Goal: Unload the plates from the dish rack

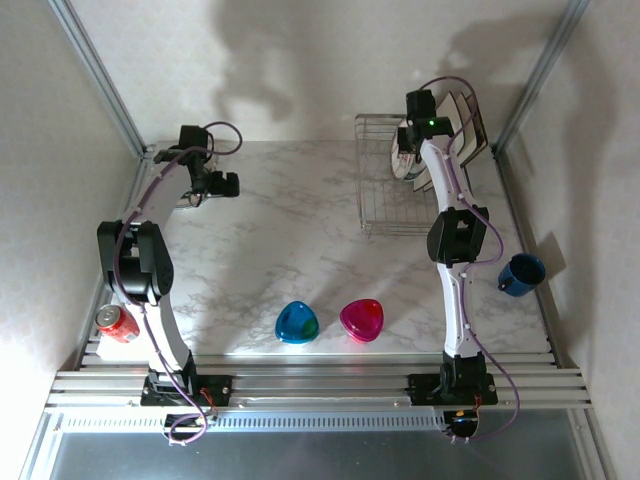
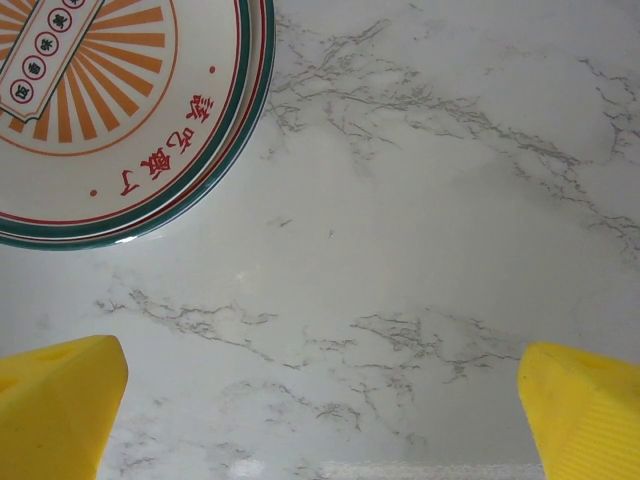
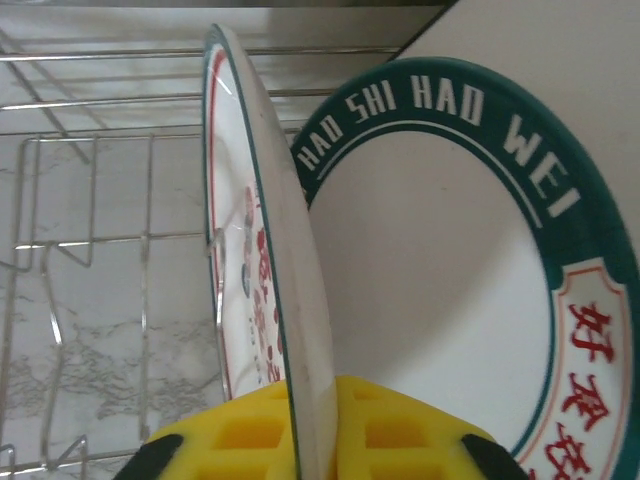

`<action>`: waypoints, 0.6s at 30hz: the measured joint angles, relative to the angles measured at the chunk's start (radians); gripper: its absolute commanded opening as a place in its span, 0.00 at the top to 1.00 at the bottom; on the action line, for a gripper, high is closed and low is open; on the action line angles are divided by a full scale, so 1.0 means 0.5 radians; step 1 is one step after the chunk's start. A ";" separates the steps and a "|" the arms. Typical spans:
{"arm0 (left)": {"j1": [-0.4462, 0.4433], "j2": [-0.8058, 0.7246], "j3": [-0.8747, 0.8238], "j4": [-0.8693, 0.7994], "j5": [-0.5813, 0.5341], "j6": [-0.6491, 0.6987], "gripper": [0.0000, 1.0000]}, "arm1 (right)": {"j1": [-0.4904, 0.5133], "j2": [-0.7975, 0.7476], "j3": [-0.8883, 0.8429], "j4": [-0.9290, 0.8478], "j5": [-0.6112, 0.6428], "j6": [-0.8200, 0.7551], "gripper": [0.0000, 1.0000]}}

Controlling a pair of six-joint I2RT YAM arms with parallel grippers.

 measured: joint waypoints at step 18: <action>-0.011 0.000 0.000 0.001 -0.020 -0.001 0.00 | -0.003 -0.066 0.000 -0.077 0.010 0.011 1.00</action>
